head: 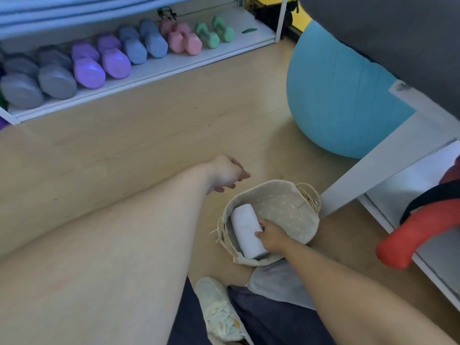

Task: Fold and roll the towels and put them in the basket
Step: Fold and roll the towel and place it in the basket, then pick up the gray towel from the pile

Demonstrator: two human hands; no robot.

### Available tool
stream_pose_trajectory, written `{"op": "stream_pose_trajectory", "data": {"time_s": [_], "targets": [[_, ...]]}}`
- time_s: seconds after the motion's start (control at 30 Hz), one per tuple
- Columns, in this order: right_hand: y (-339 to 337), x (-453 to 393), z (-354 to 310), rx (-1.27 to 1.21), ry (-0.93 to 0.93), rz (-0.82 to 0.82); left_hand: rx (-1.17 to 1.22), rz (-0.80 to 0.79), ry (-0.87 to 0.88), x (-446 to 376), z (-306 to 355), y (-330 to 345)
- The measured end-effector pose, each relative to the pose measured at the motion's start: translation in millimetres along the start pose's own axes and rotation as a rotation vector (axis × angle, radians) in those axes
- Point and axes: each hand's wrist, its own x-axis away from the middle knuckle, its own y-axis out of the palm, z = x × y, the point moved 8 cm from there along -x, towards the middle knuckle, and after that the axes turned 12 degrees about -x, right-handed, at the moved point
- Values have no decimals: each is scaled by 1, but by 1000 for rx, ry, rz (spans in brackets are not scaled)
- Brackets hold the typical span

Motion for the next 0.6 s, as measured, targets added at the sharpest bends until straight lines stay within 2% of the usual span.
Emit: {"op": "stream_pose_trajectory", "data": {"time_s": [0.27,0.43,0.5,0.6], "targets": [[-34,28,-9,-47,-103,253,-29,9,40,5,17,5],[-85,59,-15,167,-135,400,-104,-16,81,14,32,9],[-101,69,-8,212,-115,384,-132,-25,87,16,35,11],[-96,84,12,208,-67,187,-168,-23,85,19,36,14]]}}
